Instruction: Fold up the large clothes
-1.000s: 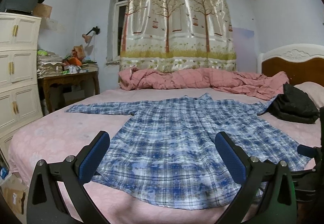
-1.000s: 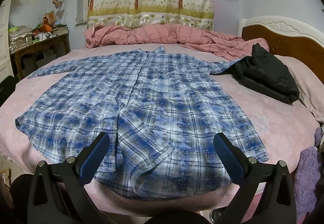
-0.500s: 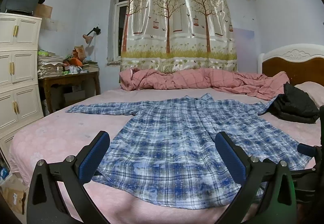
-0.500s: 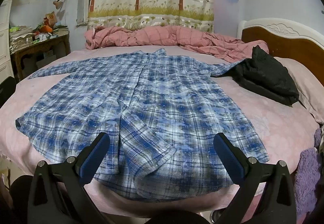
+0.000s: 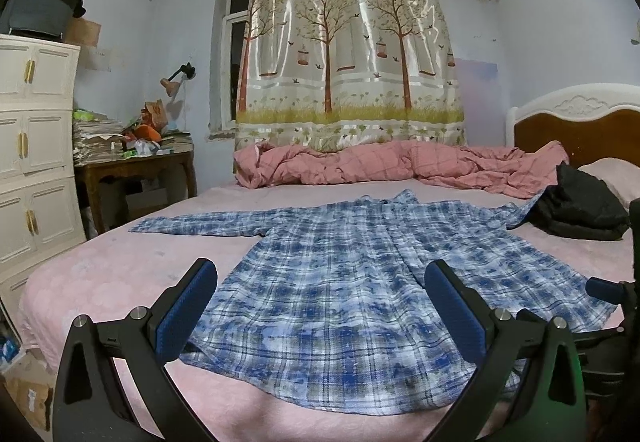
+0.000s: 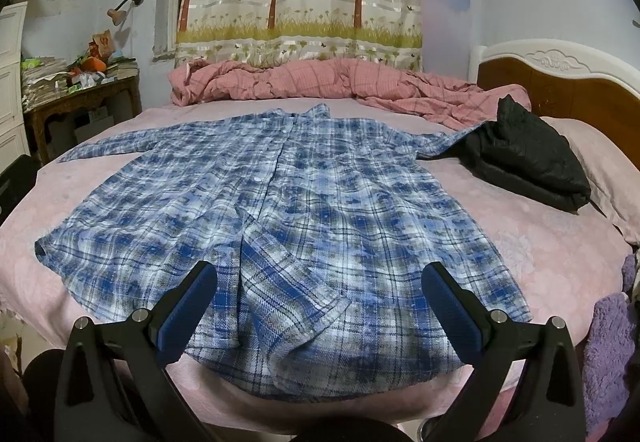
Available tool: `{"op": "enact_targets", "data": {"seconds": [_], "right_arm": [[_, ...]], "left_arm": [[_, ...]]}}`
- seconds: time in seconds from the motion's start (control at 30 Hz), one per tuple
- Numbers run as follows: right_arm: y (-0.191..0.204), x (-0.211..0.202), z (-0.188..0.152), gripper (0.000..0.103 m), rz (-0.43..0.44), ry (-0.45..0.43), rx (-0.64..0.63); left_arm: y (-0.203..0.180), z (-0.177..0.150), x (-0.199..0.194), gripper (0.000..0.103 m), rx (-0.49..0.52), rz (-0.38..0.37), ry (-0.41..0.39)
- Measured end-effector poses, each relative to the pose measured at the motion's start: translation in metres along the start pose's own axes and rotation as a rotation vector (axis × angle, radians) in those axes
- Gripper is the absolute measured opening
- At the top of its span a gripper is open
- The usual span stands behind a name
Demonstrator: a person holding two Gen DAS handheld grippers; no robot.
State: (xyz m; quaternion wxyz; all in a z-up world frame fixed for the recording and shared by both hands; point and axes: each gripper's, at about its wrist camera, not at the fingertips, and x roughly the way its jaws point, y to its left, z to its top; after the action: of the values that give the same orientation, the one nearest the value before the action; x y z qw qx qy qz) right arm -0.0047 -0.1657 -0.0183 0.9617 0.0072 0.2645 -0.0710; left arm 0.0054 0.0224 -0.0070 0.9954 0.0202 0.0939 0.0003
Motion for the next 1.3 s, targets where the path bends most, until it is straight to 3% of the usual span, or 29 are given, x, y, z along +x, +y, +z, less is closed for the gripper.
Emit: {"op": "enact_targets", "data": {"seconds": [0.4, 0.53, 0.63, 0.9, 0.97, 1.13, 1.23, 1.3], "right_arm": [[-0.002, 0.0, -0.001, 0.103, -0.002, -0.002, 0.002], [-0.002, -0.001, 0.0, 0.103, 0.004, -0.007, 0.006], [-0.002, -0.007, 0.001, 0.103, 0.017, -0.02, 0.015], [-0.012, -0.014, -0.001, 0.103, 0.072, -0.048, 0.036], [-0.011, -0.015, -0.001, 0.096, 0.075, -0.05, 0.033], [-0.018, -0.017, -0.002, 0.094, 0.117, -0.05, 0.041], [-0.033, -0.016, 0.003, 0.094, 0.188, -0.05, 0.087], [-0.045, -0.012, 0.008, 0.094, 0.191, -0.05, 0.107]], "left_arm": [[0.001, 0.001, -0.001, 0.103, -0.002, -0.004, -0.008], [0.004, 0.002, -0.005, 0.103, -0.027, 0.068, -0.031], [0.005, 0.002, -0.007, 0.103, -0.03, 0.01, -0.038], [-0.004, 0.002, -0.02, 0.103, 0.033, -0.058, -0.091], [-0.004, 0.003, -0.021, 0.103, 0.033, -0.087, -0.093], [0.011, 0.008, -0.015, 0.103, -0.068, -0.004, -0.053], [0.026, 0.015, -0.001, 0.103, -0.076, -0.042, -0.03], [0.038, 0.021, 0.011, 0.103, -0.058, -0.028, -0.019]]}}
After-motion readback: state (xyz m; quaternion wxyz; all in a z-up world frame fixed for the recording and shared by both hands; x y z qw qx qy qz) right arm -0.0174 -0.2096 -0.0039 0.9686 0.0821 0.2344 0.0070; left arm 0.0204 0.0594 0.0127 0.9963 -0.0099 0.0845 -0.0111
